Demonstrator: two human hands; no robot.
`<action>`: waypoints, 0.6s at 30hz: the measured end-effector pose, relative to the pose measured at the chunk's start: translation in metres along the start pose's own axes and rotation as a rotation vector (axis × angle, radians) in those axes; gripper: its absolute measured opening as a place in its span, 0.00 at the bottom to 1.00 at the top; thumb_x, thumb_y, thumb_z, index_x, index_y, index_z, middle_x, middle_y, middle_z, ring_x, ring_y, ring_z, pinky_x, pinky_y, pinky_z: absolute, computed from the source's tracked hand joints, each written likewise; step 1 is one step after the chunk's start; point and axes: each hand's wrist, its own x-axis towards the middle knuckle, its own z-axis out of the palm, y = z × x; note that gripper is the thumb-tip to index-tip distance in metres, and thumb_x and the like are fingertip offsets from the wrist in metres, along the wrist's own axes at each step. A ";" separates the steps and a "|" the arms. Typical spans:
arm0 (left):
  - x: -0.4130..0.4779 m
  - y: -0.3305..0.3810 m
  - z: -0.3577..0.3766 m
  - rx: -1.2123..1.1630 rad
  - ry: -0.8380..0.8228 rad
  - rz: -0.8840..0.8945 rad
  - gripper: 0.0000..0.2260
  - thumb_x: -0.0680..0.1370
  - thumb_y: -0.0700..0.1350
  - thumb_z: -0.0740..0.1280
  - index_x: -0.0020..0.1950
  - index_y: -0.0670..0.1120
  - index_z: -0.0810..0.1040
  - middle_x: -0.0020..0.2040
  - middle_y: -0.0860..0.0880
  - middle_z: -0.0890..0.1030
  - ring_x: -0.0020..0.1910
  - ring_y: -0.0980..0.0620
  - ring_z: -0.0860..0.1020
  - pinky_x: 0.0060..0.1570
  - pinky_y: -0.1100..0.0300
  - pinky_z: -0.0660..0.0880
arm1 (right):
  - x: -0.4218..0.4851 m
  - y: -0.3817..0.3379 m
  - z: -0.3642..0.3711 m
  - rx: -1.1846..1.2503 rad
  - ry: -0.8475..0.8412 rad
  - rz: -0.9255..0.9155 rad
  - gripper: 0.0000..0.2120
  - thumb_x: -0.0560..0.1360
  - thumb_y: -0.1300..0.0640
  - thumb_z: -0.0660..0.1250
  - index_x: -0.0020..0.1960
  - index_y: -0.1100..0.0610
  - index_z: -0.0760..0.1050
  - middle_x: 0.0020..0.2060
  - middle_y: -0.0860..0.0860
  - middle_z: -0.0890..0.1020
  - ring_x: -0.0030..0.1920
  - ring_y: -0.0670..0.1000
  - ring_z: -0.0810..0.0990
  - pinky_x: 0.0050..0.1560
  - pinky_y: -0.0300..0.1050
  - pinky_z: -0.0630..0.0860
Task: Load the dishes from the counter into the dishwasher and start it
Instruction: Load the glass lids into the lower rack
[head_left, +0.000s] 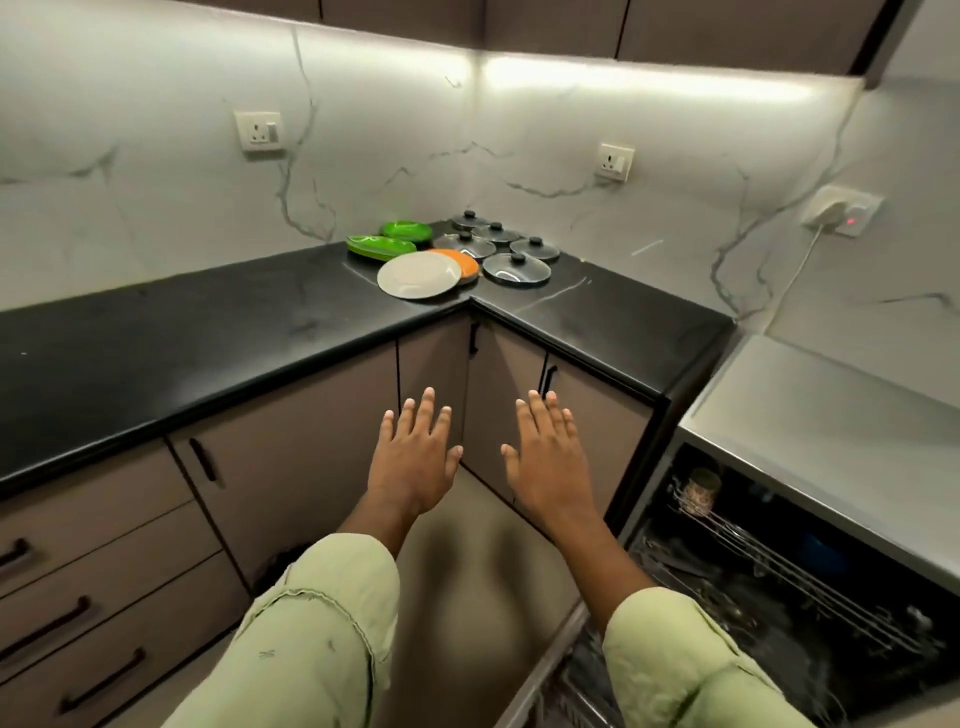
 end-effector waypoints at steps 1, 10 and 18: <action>0.007 -0.011 -0.003 0.001 0.001 0.002 0.28 0.84 0.57 0.51 0.82 0.48 0.50 0.82 0.44 0.44 0.80 0.43 0.47 0.77 0.44 0.47 | 0.010 -0.007 0.003 -0.008 0.002 -0.006 0.31 0.80 0.50 0.61 0.78 0.58 0.56 0.78 0.56 0.56 0.79 0.56 0.49 0.77 0.51 0.44; 0.061 -0.103 -0.001 -0.005 -0.060 -0.013 0.28 0.84 0.57 0.51 0.82 0.49 0.50 0.81 0.44 0.42 0.80 0.43 0.45 0.77 0.45 0.45 | 0.080 -0.067 0.054 -0.024 -0.038 -0.035 0.31 0.80 0.51 0.61 0.79 0.58 0.55 0.79 0.56 0.56 0.79 0.55 0.48 0.75 0.49 0.40; 0.105 -0.137 0.024 -0.031 -0.144 -0.011 0.28 0.85 0.57 0.50 0.82 0.49 0.49 0.81 0.45 0.41 0.80 0.44 0.43 0.77 0.45 0.43 | 0.132 -0.076 0.093 -0.036 -0.134 -0.042 0.31 0.82 0.50 0.56 0.80 0.56 0.48 0.80 0.54 0.49 0.79 0.53 0.43 0.74 0.48 0.37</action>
